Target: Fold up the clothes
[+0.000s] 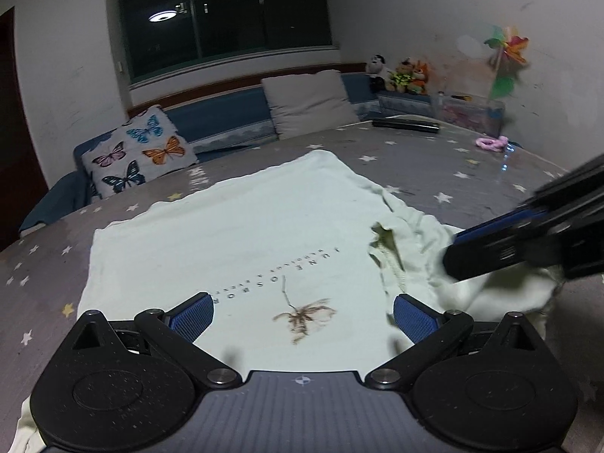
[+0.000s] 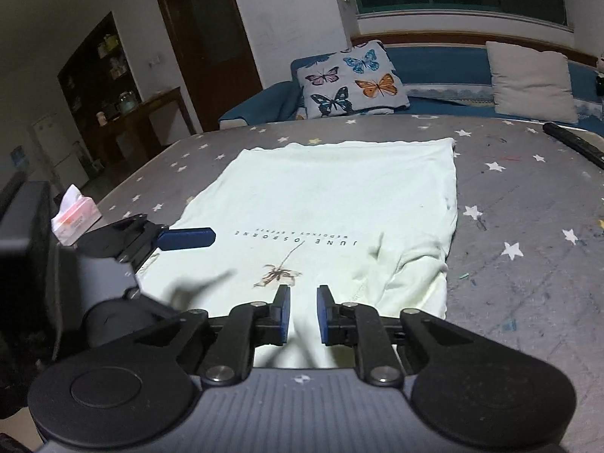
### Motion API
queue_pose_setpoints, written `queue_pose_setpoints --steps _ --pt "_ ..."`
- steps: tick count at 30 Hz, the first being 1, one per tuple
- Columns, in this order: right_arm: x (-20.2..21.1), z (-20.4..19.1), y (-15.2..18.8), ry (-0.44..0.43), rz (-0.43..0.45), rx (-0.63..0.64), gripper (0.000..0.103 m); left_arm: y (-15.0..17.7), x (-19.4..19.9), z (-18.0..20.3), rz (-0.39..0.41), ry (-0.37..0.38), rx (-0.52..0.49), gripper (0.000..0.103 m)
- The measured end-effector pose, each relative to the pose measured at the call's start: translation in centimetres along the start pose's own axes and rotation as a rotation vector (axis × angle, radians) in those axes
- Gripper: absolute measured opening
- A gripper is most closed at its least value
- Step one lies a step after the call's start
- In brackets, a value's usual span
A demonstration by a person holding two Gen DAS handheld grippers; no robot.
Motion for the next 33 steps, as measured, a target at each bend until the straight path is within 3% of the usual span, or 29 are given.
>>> queue_pose_setpoints --steps 4,13,17,20,24,26,30,33 --pt "2.2 1.8 0.5 0.025 0.024 -0.038 0.016 -0.5 -0.2 0.0 0.008 0.007 -0.001 0.103" --pt "2.3 5.7 4.6 0.107 -0.095 -0.082 0.016 -1.2 -0.2 4.0 0.022 0.084 -0.079 0.099" --pt "3.0 6.6 5.2 0.091 -0.089 -0.126 0.017 -1.8 -0.7 4.8 0.0 0.124 -0.098 0.085" --pt "4.2 6.8 4.8 0.072 -0.042 -0.135 0.027 -2.8 -1.5 5.0 -0.021 0.164 -0.077 0.074" --pt "4.9 7.4 4.6 0.079 -0.021 -0.14 0.027 -4.3 -3.2 5.2 -0.064 0.22 -0.032 0.065" --pt "5.0 7.8 4.9 0.086 -0.026 -0.141 0.027 -4.7 -4.4 5.3 -0.096 0.242 -0.007 0.055" --pt "5.0 8.1 5.5 0.081 -0.038 -0.124 0.027 -5.0 -6.6 5.4 -0.162 0.279 0.044 0.046" --pt "5.1 8.1 6.1 0.065 -0.044 -0.114 0.028 -5.0 -7.7 5.2 -0.194 0.299 0.073 0.033"
Point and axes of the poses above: each gripper's, at about its wrist camera, not at the fingertips, and x roughly against the way its jaws point, z to its right, y to its underside, the point moved 6 cm from there along -x, roughly the way its jaws point, and after that the axes turned 5 degrees about -z, right-handed, at the moved point
